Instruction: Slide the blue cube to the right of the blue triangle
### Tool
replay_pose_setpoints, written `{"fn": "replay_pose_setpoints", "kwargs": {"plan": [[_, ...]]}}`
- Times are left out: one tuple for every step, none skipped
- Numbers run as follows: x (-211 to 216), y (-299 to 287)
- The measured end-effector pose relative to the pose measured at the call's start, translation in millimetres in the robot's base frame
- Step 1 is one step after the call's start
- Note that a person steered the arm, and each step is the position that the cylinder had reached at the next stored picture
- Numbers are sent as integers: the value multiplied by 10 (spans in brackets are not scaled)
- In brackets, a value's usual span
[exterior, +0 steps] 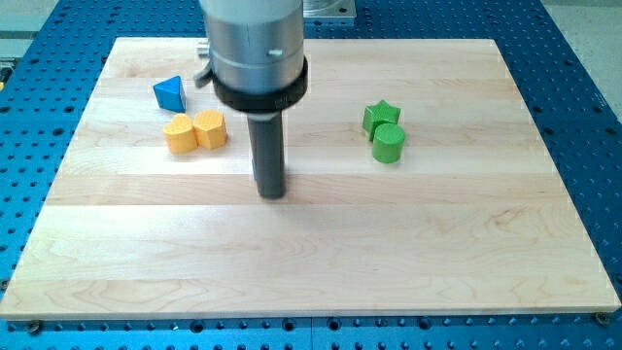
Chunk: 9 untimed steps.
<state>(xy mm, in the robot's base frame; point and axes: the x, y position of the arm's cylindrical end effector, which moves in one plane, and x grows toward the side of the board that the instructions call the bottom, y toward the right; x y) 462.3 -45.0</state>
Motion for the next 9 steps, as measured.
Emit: {"fn": "replay_pose_setpoints", "kwargs": {"plan": [[-523, -27], [-961, 67], [-972, 43], [-1044, -249], [-1044, -951], [-1044, -1071], [-1041, -745], [-1018, -53], [-596, 319]]}}
